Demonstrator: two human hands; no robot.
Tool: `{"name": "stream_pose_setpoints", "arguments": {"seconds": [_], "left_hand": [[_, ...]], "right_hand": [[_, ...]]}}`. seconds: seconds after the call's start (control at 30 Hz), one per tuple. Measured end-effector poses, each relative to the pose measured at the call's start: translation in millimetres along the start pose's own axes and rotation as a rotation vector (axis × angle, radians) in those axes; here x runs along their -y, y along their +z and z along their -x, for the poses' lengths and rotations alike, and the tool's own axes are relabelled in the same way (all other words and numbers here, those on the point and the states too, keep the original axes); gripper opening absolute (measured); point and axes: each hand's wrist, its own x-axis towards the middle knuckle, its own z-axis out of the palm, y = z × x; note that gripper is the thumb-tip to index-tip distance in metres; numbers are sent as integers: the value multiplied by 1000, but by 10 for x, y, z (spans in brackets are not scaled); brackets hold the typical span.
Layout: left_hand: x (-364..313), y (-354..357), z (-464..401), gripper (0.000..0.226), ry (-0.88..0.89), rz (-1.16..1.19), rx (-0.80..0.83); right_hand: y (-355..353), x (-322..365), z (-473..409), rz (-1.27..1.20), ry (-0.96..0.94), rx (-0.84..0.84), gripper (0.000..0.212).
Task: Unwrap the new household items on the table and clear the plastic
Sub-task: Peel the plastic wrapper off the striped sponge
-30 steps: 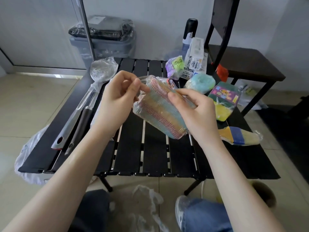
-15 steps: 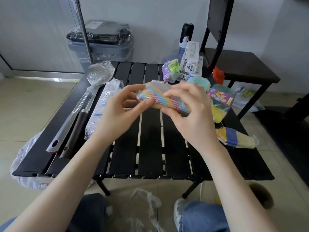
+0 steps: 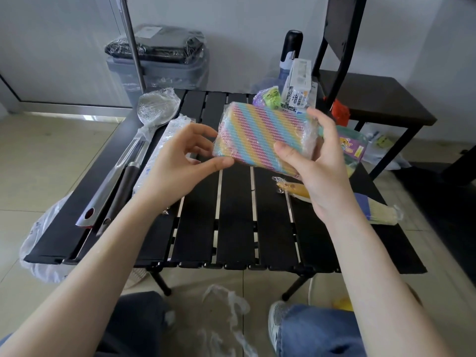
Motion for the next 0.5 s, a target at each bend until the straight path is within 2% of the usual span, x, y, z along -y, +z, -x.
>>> {"name": "stream_pose_setpoints", "arguments": {"seconds": [0.1,0.2,0.3,0.4,0.5], "left_hand": [[-13,-45,-8,28,-28,43,26],[47,-34,-28,25,-51,-8,-57],[29,21,-21,9,133,-148,-118],[-48,94,-2,19,332,-274,-82],[-50,165,-12,14,369,-357,-73]], "right_hand": [[12,-9,8,18,-38,1,67],[27,-9,11,-10,-44,-13,67],[47,8,15,-8,-48,-10,66],[96,34,35,8,-56,28,64],[160,48,57,29,-75,60,64]]}}
